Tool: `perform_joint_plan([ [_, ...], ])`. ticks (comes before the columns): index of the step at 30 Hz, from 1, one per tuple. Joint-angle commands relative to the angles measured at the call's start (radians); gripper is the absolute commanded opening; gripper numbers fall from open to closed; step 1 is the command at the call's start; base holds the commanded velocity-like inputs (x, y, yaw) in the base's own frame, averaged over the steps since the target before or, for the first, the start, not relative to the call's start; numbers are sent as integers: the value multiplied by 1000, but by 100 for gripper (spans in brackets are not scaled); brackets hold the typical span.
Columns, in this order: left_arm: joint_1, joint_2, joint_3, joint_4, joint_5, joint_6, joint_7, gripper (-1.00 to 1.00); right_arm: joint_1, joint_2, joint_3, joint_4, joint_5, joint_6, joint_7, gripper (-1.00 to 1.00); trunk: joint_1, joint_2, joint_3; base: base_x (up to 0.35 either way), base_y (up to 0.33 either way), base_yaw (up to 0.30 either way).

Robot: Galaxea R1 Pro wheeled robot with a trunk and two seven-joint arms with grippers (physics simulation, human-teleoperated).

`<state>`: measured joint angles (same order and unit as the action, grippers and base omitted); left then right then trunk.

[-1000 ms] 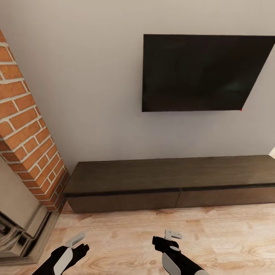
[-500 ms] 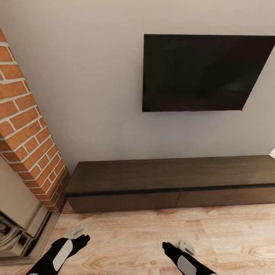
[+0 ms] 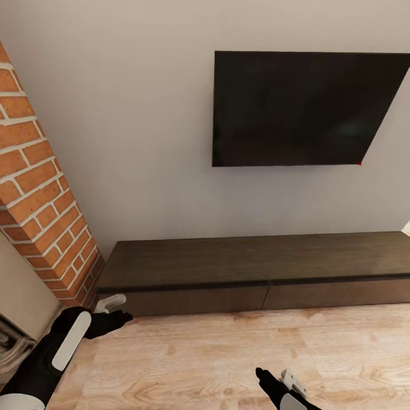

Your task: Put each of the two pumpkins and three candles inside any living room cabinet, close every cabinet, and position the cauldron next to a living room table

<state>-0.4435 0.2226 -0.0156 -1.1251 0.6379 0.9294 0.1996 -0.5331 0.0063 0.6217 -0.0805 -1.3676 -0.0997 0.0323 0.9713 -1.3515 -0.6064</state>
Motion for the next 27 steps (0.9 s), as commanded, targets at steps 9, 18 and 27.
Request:
perform_joint_plan([
  [9, 0, -1, -5, -132, 102, 67, 9, 100, -1, -1, 8, 2, -64, -48, 21, 100, 8, -14, -7, 0, 0, 0],
  [18, 1, -7, -9, -133, 137, 69, 9, 100, -1, 0, 10, 7, -74, -54, 129, 100, 42, -77, -35, 0, 0, 0],
  [27, 1, -10, -11, -130, 140, 69, 9, 100, -1, 0, 11, 6, -73, -52, 149, 100, 77, -140, -64, 0, 0, 0],
])
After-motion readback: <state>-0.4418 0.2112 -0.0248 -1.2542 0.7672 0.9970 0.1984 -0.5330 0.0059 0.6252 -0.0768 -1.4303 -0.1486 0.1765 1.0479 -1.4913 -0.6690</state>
